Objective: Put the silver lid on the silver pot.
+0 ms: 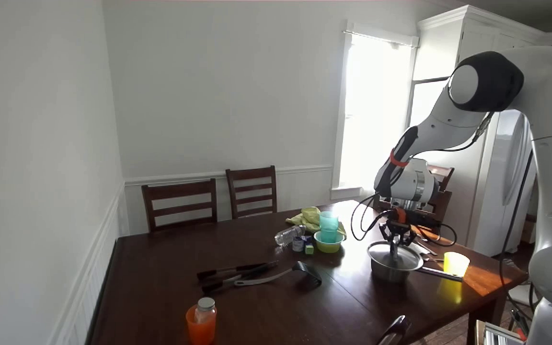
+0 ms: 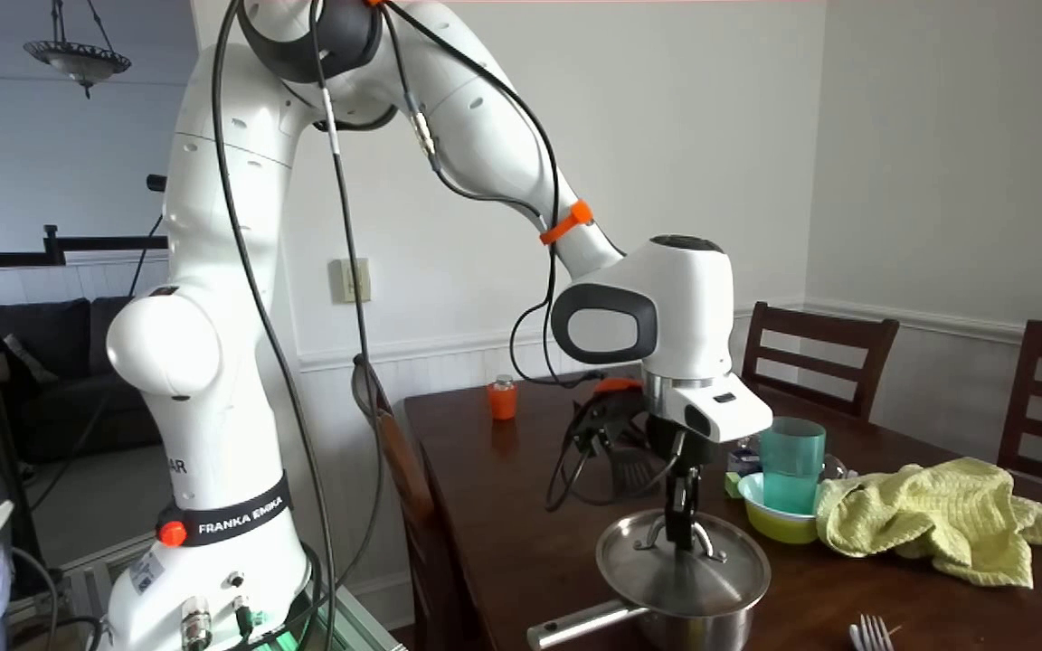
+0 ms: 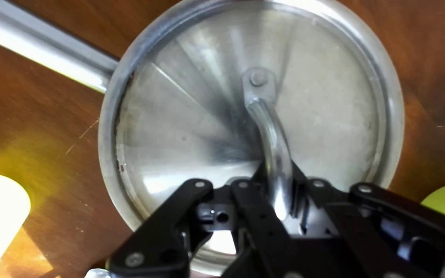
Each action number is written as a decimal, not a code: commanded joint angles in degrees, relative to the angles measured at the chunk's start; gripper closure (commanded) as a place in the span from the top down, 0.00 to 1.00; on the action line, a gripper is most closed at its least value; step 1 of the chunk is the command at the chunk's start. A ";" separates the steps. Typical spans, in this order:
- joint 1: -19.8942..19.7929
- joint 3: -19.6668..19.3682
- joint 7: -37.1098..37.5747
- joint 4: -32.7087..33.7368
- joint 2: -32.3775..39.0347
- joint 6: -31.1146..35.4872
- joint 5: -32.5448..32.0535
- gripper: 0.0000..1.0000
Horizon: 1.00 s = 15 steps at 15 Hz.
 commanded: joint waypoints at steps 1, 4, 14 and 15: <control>-1.53 1.17 -1.84 1.28 1.38 1.24 2.70 0.02; -2.02 1.36 -2.11 1.81 2.10 1.75 3.42 0.02; -1.95 1.66 -1.02 3.56 3.96 -0.04 2.85 0.47; -1.98 1.48 -0.87 3.72 4.06 -0.24 2.63 0.52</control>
